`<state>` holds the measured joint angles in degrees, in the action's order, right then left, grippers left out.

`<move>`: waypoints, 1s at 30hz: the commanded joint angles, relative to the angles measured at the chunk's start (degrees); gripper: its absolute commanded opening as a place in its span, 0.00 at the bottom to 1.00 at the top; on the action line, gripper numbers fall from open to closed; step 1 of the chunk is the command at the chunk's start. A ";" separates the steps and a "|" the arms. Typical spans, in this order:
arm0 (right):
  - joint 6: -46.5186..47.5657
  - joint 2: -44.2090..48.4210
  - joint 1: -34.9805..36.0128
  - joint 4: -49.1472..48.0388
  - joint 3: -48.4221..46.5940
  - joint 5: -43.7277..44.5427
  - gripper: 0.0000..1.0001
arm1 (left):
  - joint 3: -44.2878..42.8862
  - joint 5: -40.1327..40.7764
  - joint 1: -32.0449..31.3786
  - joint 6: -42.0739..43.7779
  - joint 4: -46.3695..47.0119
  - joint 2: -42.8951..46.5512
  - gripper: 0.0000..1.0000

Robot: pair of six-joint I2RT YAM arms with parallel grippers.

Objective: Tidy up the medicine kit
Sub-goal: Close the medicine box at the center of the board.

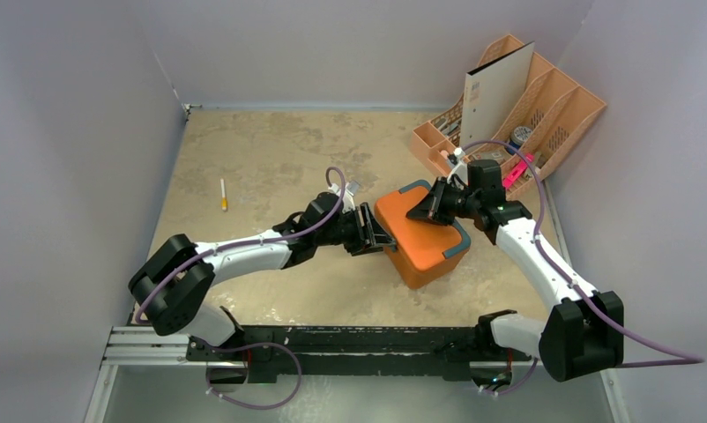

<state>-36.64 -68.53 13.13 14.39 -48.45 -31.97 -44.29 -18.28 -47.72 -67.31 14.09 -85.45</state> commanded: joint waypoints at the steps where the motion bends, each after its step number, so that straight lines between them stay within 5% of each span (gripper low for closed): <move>1: 1.98 -0.79 0.50 6.44 1.54 4.22 0.00 | 0.01 1.10 -0.31 1.81 1.30 0.92 0.48; 18: 2.10 -1.07 0.59 6.22 1.86 4.17 0.00 | -2.20 0.40 -0.31 3.31 -2.69 0.89 0.20; 30: 2.36 -0.58 0.59 6.61 2.00 4.22 0.00 | -0.81 -0.69 -0.33 3.55 -6.16 0.89 0.20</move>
<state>-36.62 -68.53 13.17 14.39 -48.45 -31.94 -45.56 -19.05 -47.72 -65.34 10.87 -85.17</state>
